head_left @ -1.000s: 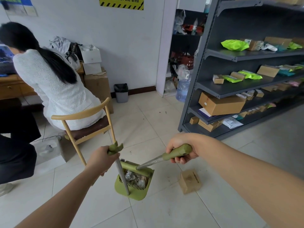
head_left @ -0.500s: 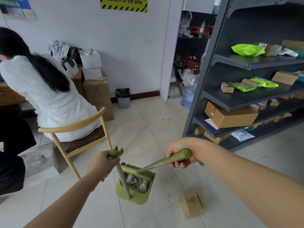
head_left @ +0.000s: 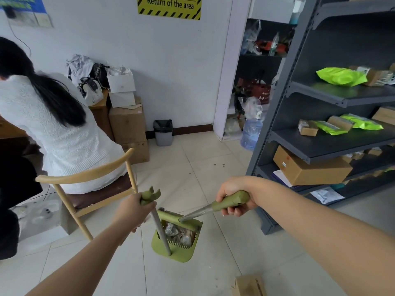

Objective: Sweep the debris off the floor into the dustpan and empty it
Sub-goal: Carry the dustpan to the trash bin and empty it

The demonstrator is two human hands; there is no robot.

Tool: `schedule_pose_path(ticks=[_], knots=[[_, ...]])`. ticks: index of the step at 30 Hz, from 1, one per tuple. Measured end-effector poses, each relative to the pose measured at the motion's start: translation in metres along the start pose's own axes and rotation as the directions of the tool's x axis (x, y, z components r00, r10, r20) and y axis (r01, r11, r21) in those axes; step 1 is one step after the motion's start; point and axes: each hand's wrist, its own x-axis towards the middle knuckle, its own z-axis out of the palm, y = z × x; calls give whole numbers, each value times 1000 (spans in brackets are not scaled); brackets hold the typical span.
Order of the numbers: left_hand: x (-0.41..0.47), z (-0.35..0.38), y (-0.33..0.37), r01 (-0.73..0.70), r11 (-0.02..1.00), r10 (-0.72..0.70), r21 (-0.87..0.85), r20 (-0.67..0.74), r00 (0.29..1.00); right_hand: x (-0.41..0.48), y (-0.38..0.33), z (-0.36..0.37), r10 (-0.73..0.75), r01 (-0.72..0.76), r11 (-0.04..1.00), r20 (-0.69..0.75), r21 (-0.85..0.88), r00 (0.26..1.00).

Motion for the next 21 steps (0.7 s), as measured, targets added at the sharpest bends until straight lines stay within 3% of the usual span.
schedule_pose_path(ticks=[21], knots=[[191, -3, 39, -11, 999, 10, 32, 39, 999, 107, -115, -95, 4, -4, 1000, -13, 11, 1000]])
